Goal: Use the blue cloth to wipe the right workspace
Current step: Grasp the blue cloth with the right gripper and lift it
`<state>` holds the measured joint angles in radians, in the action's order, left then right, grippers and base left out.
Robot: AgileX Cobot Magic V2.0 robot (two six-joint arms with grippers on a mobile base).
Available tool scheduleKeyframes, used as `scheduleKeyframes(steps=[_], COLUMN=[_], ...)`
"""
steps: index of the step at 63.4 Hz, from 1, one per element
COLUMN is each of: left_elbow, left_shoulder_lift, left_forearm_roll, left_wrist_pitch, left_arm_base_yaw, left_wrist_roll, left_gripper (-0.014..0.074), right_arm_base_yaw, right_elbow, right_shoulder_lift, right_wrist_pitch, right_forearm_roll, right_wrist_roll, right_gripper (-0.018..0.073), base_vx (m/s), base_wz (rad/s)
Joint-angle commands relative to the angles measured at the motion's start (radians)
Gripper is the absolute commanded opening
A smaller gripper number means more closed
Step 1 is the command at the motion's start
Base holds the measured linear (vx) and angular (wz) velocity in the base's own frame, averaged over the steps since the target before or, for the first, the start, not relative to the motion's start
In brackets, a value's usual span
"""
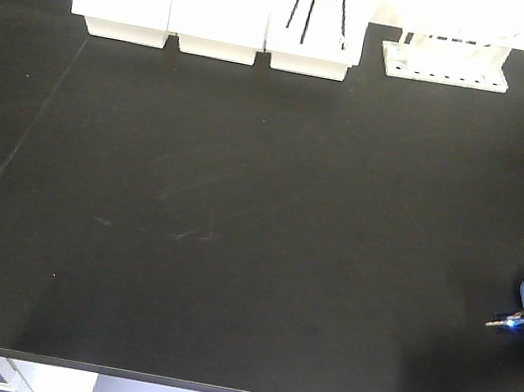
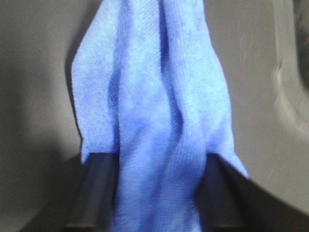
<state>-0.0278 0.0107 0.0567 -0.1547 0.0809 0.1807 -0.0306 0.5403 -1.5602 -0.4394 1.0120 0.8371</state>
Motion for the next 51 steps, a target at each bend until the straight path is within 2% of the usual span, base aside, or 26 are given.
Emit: scheduleKeyframes(steps=[1,9,14,29,40,51], left_elbow=[-0.031,-0.031,-0.031,-0.031,-0.031,-0.031], left_shoulder_lift=[0.016,0.016,0.016,0.016,0.016,0.016], left_forearm_roll=[-0.006,-0.006,-0.006,-0.006,-0.006,-0.006], left_wrist_pitch=[0.083,0.083,0.083,0.083,0.083,0.083], left_arm_base_yaw=[0.001,0.001,0.001,0.001,0.001,0.001], left_wrist_roll=[0.008,0.008,0.008,0.008,0.008,0.008], left_gripper=[-0.0006,-0.0006,-0.0006,-0.0006,-0.0006,-0.0006], right_arm_base_yaw=[0.002,0.002,0.002,0.004,0.004,0.004], right_elbow=[0.018,0.018,0.018,0.018,0.018,0.014], right_shoulder_lift=[0.018,0.018,0.018,0.104,0.301,0.499], right_wrist_pitch=[-0.007,0.047,0.093,0.207,0.252,0.179], right_forearm_roll=[0.054,0.056,0.056,0.041,-0.114,-0.234], right_wrist_roll=[0.001,0.001,0.006,0.016,0.014,-0.064], right_gripper=[0.0222,0.0052,-0.0015,-0.0008,-0.0006,-0.0004], base_vx=[0.00,0.00,0.00,0.00,0.00,0.00], base_wz=[0.00,0.00,0.00,0.00,0.00,0.00])
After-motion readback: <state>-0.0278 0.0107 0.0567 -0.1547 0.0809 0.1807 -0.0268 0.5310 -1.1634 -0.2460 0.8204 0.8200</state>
